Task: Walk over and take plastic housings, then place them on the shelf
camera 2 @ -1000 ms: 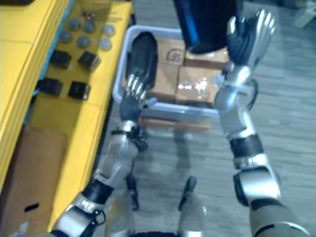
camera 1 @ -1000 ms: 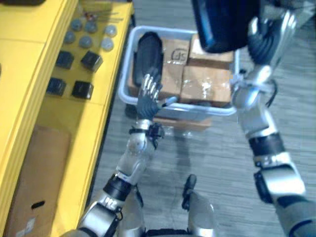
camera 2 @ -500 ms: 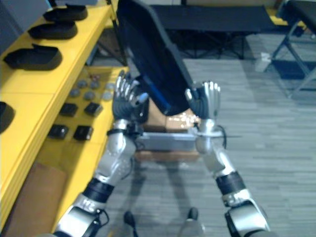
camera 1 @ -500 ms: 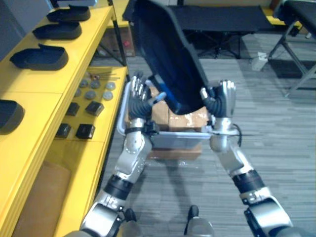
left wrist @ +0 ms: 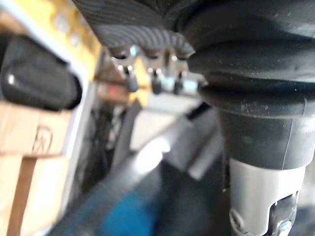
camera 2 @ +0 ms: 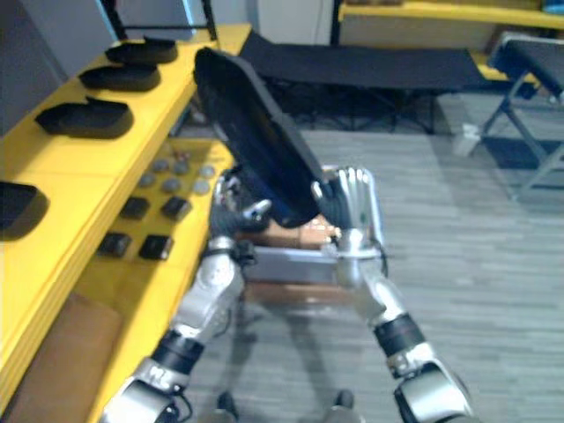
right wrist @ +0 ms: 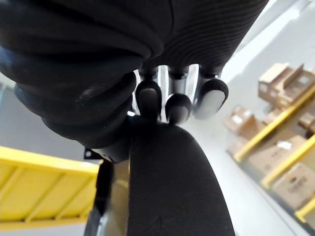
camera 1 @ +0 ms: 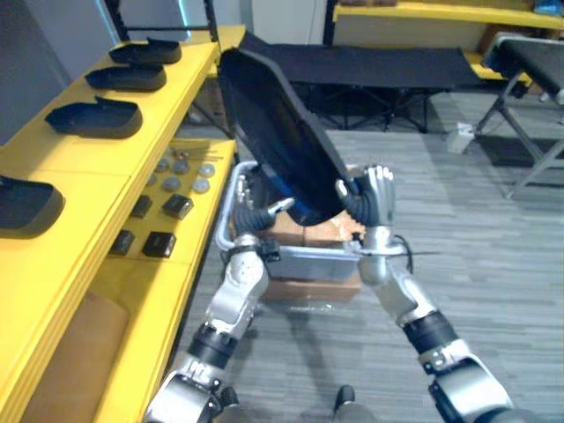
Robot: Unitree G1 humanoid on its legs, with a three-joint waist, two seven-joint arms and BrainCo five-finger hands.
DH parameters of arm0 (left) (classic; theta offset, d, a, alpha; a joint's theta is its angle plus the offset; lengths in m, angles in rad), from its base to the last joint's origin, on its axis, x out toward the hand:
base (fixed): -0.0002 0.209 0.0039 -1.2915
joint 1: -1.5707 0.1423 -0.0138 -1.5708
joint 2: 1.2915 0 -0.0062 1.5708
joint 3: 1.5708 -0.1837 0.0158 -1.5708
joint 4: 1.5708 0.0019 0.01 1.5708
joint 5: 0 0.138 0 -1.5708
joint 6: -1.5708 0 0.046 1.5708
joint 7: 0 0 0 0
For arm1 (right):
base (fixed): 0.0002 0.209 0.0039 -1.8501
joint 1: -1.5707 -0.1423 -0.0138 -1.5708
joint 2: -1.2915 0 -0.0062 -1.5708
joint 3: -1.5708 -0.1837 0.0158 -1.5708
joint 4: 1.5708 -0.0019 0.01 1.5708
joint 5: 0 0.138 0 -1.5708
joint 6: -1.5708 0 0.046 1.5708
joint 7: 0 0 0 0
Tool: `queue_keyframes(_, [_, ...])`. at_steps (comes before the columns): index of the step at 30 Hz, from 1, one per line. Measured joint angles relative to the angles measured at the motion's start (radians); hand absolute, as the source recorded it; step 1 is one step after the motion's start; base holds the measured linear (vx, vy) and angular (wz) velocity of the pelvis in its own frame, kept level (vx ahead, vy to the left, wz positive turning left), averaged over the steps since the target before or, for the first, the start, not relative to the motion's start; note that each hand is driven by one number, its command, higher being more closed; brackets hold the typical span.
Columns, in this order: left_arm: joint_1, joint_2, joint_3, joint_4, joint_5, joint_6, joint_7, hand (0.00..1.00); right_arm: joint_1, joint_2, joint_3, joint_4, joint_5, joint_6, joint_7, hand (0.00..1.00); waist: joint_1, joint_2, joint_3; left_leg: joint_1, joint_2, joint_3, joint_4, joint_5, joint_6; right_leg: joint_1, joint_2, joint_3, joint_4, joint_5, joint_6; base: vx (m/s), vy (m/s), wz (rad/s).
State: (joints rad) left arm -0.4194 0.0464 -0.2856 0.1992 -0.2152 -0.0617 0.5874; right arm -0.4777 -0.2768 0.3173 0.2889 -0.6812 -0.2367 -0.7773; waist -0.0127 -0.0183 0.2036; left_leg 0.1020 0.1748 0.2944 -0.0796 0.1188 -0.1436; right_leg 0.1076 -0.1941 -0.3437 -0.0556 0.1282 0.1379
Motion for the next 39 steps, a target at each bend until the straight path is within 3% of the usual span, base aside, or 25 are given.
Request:
queue_keyframes(12, [0.036,-0.044,0.051,-0.014,-0.054,-0.037,0.049,0.0,0.053,0.024,0.009,0.0,0.0,0.016,-0.015,1.0,0.0,-0.015,-0.016,0.001,0.0,-0.005,-0.001,0.002,-0.002,0.001,0.001,-0.006,0.0,0.0,0.0,0.0,0.0,0.0])
queue_keyframes(21, [0.038,-0.065,0.058,-0.04,-0.375,-0.04,-0.065,0.0,0.068,0.036,0.01,0.0,0.0,0.016,-0.012,1.0,0.0,-0.014,-0.018,0.003,0.001,-0.008,-0.001,0.002,-0.002,0.005,0.001,-0.006,0.0,0.001,-0.001,0.0,0.0,0.0])
queue_keyframes(28, [0.038,-0.065,0.029,0.003,-0.448,-0.003,-0.131,0.0,0.068,0.043,0.019,0.0,0.0,0.01,-0.006,1.0,0.001,-0.016,-0.02,0.009,0.002,-0.011,-0.001,0.002,-0.002,0.017,0.003,-0.009,-0.006,0.002,-0.002,0.01,0.005,0.02])
queue_keyframes(39, [0.038,-0.062,0.029,0.059,-0.454,0.021,-0.153,0.0,0.076,0.068,0.075,-0.001,-0.004,-0.047,0.017,1.0,0.001,-0.03,-0.029,0.009,0.002,-0.01,-0.001,0.002,-0.002,0.018,0.003,-0.009,-0.008,0.002,-0.002,0.0,0.0,0.0])
